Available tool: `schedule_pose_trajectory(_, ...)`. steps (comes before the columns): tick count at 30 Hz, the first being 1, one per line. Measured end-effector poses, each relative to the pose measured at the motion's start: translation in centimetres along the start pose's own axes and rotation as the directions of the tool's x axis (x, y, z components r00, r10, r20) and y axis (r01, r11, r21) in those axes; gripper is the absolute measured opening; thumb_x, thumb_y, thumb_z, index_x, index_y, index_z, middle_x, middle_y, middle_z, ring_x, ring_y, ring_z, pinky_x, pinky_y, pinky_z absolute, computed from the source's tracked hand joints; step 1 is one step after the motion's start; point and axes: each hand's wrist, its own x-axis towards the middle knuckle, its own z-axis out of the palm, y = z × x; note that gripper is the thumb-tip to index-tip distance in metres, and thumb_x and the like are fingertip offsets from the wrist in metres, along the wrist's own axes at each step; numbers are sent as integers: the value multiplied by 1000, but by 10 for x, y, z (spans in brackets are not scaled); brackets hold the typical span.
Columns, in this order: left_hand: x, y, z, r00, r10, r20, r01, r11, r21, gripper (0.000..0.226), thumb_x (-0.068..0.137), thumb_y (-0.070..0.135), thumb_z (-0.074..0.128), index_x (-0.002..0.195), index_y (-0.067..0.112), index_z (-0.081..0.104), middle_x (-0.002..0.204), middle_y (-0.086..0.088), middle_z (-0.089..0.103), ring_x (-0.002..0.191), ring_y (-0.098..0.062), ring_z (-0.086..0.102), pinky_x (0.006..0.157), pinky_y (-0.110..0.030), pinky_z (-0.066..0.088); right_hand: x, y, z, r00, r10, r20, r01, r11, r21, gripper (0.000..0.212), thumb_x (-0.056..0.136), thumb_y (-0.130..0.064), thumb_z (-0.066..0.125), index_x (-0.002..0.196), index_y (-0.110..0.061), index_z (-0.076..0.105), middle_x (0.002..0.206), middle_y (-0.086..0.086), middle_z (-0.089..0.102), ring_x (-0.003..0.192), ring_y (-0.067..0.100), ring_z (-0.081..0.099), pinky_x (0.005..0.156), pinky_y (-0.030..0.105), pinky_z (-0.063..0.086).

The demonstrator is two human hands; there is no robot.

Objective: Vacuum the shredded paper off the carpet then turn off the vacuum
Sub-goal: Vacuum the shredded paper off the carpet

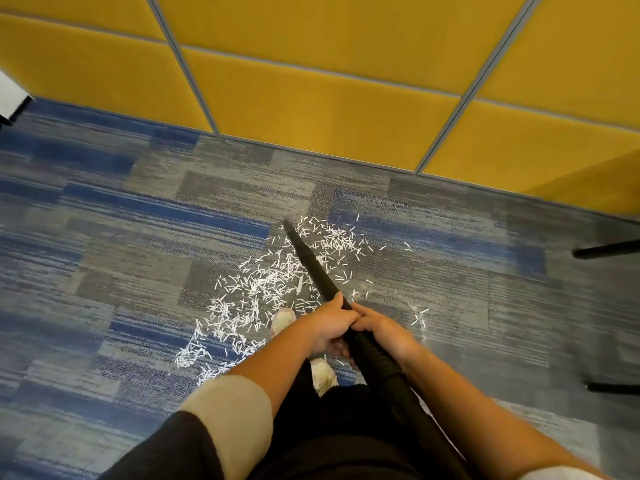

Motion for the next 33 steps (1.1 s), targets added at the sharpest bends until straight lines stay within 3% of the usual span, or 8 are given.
schedule_pose_trajectory(3, 0, 0, -1, 1000, -5, -6, 5, 999, 32, 70, 99, 16, 40, 152, 29, -4, 76, -6, 51, 35, -9, 49, 39, -22, 43, -2, 1, 2, 1000, -13, -3, 13, 1000, 9, 50, 89, 4, 40, 134, -18, 40, 72, 19, 60, 44, 24, 57, 40, 28, 48)
schedule_pose_trajectory(7, 3, 4, 5, 1000, -9, -7, 9, 999, 33, 71, 98, 16, 41, 152, 31, -3, 87, -7, 52, 56, -15, 50, 54, -29, 47, -3, 1, -2, 999, -35, -42, 35, 999, 14, 52, 89, 4, 41, 137, -17, 40, 77, 16, 60, 45, 19, 60, 41, 25, 48)
schedule_pose_trajectory(12, 4, 4, 14, 1000, -24, 13, 23, 999, 45, 71, 98, 16, 41, 152, 33, -2, 74, -6, 52, 47, -13, 48, 50, -27, 48, -3, 9, -11, 995, -48, -91, 51, 998, 32, 54, 89, 6, 41, 140, -13, 39, 82, 14, 60, 52, 19, 59, 41, 25, 49)
schedule_pose_trajectory(16, 7, 0, 14, 999, -37, 26, 35, 997, 64, 72, 98, 15, 41, 152, 32, -3, 77, -7, 53, 48, -13, 50, 51, -27, 50, 2, 15, -13, 994, -42, -103, 42, 999, -4, 57, 88, 5, 43, 142, -14, 40, 84, 10, 61, 62, 19, 59, 47, 26, 50)
schedule_pose_trajectory(23, 6, 2, 13, 999, -25, 37, 22, 997, 79, 73, 97, 16, 41, 151, 32, -4, 70, -5, 52, 44, -12, 47, 46, -25, 47, 0, 13, -14, 996, -44, -71, 48, 997, 62, 52, 90, 5, 41, 138, -14, 42, 80, 15, 60, 49, 21, 60, 41, 28, 49)
schedule_pose_trajectory(27, 8, 4, 13, 999, -30, 33, 27, 997, 73, 73, 96, 15, 42, 151, 33, -2, 74, -6, 53, 36, -9, 51, 46, -24, 49, 2, 12, -16, 996, -60, -73, 63, 997, 43, 49, 88, 5, 42, 132, -16, 48, 78, 14, 62, 53, 21, 60, 45, 29, 50)
schedule_pose_trajectory(33, 11, 10, 18, 998, -21, 56, 16, 997, 80, 72, 97, 15, 40, 151, 32, -4, 86, -6, 54, 53, -14, 49, 56, -29, 50, 4, 15, -25, 992, -27, -125, 41, 994, 106, 55, 88, 3, 45, 138, -19, 45, 85, 13, 61, 57, 25, 62, 48, 31, 50)
